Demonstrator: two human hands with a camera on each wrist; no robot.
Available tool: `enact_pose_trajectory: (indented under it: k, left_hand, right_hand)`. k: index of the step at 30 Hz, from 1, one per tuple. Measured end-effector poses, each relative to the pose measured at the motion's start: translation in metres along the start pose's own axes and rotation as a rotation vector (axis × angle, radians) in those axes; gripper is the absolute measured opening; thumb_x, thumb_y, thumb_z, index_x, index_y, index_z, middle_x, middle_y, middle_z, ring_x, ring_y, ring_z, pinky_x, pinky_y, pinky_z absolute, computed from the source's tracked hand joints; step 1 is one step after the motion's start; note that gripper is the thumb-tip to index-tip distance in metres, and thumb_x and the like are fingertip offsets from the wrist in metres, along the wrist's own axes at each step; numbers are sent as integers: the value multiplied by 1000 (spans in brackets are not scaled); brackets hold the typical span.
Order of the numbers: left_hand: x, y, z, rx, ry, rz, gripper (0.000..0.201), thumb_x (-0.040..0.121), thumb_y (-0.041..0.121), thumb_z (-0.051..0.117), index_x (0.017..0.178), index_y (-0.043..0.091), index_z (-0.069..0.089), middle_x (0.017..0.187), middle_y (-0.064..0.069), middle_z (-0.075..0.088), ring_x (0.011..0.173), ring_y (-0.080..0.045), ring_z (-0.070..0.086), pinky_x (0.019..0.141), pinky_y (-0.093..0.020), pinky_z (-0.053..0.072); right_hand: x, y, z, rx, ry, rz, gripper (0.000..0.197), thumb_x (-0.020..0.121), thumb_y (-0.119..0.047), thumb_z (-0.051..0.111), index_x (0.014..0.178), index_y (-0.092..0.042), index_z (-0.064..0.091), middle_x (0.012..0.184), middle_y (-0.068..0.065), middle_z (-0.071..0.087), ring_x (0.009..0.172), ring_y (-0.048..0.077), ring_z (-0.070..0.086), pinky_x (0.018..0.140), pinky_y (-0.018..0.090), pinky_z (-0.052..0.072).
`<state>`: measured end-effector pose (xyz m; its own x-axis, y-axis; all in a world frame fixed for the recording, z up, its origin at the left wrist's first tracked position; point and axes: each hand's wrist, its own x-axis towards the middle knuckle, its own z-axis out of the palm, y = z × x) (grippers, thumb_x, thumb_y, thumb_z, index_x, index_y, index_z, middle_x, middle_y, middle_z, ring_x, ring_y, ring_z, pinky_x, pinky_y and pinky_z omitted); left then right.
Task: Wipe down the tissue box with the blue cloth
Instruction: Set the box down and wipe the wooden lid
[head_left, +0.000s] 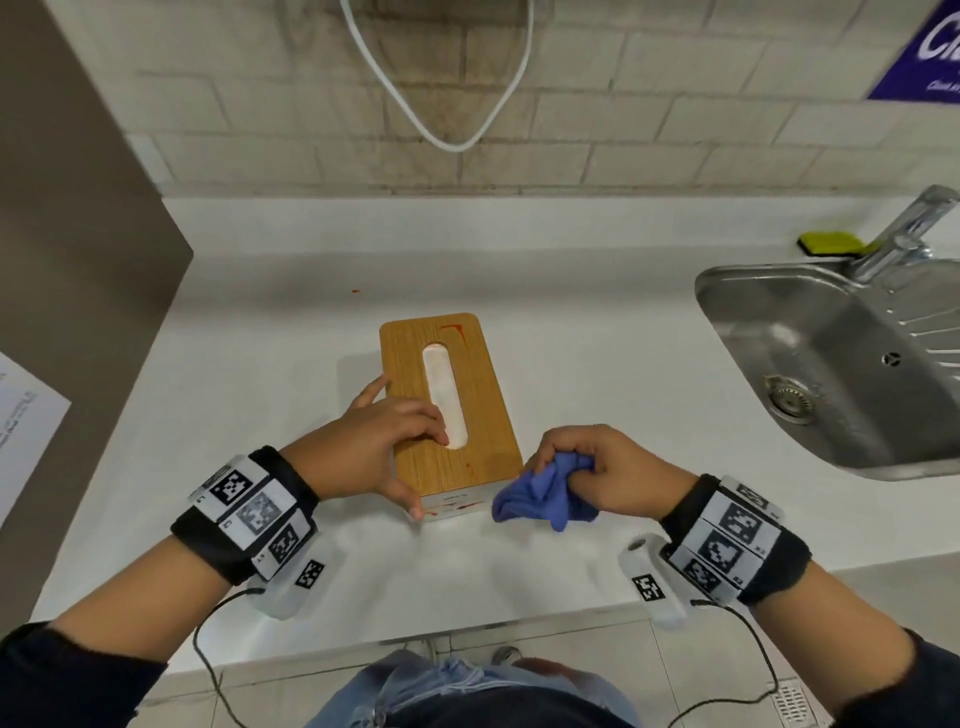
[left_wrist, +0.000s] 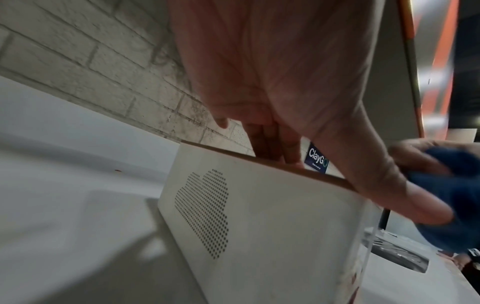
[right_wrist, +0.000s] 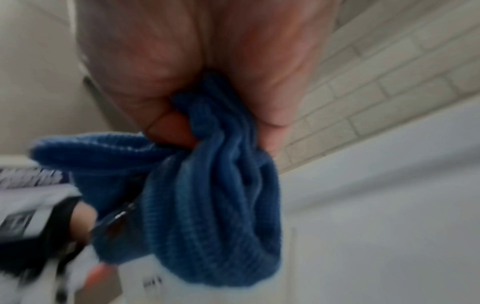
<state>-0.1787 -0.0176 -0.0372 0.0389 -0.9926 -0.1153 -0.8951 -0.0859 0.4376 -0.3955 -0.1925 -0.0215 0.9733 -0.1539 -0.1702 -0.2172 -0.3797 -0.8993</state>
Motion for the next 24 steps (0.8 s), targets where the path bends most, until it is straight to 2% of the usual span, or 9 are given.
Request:
enact_pose_trajectory:
  k: [2, 4, 6, 9, 12, 16, 19, 22, 24]
  left_hand:
    - [0, -1, -1, 7, -15, 5, 79, 53, 60, 73, 123, 33, 48, 127, 21, 39, 120, 10, 19, 96, -11, -32]
    - [-1, -2, -2, 3, -37, 7, 82, 53, 61, 74, 125, 31, 48, 131, 16, 43, 121, 8, 21, 98, -15, -30]
    - [0, -2, -4, 19, -53, 7, 84, 53, 60, 75, 126, 29, 48, 133, 11, 45, 124, 4, 26, 101, -19, -27]
    - [2, -2, -7, 69, -60, 19, 82, 52, 58, 77, 122, 26, 50, 130, 11, 47, 127, -3, 34, 96, -12, -31]
    - [2, -5, -5, 52, -50, 26, 80, 50, 59, 76, 120, 30, 51, 129, 12, 48, 125, -2, 37, 97, -13, -31]
    - [2, -5, -4, 70, -73, -3, 74, 56, 53, 77, 122, 33, 49, 133, 11, 45, 129, -4, 32, 106, -26, -25]
    - [-1, -2, -7, 85, -121, 0, 68, 65, 45, 74, 125, 34, 46, 134, 12, 43, 131, -6, 29, 110, -37, -19]
    - [-15, -9, -16, 130, -185, 0, 59, 74, 34, 67, 128, 35, 44, 135, 14, 40, 134, -4, 23, 110, -44, -20]
    - [-26, -20, -23, 223, -152, -1, 47, 82, 26, 61, 124, 41, 47, 139, 16, 39, 138, -6, 17, 109, -48, -20]
  right_hand:
    - [5, -7, -1, 228, 144, -58, 38, 63, 12, 38, 77, -15, 61, 91, 19, 66, 90, 17, 65, 82, 24, 51]
    - [18, -16, 2, 286, 209, -124, 37, 65, 14, 40, 77, -15, 60, 97, 27, 64, 93, 23, 62, 84, 25, 50]
    - [33, -23, 8, 229, 179, -164, 37, 64, 14, 39, 77, -15, 59, 96, 21, 64, 92, 19, 62, 84, 23, 51]
    - [51, -25, 21, 49, 77, -159, 37, 60, 10, 37, 75, -15, 60, 90, 12, 65, 89, 15, 63, 82, 21, 51]
    - [57, -18, 33, -244, -26, -168, 30, 63, 6, 40, 79, -4, 63, 92, 15, 70, 88, 27, 63, 80, 38, 53]
    - [45, -13, 25, -333, -72, -158, 30, 61, 1, 38, 76, -4, 63, 82, 1, 68, 75, 14, 59, 69, 17, 47]
    - [24, -5, 1, -363, -107, -52, 29, 58, 3, 40, 71, -8, 63, 72, 2, 65, 65, 10, 57, 67, 20, 47]
    - [-2, 7, -22, -36, 138, 27, 38, 58, 6, 36, 74, -16, 64, 87, 14, 67, 82, 16, 62, 76, 24, 50]
    - [-12, 15, -30, 196, 369, 15, 41, 65, 4, 37, 83, -23, 62, 95, 11, 63, 88, 17, 60, 76, 26, 49]
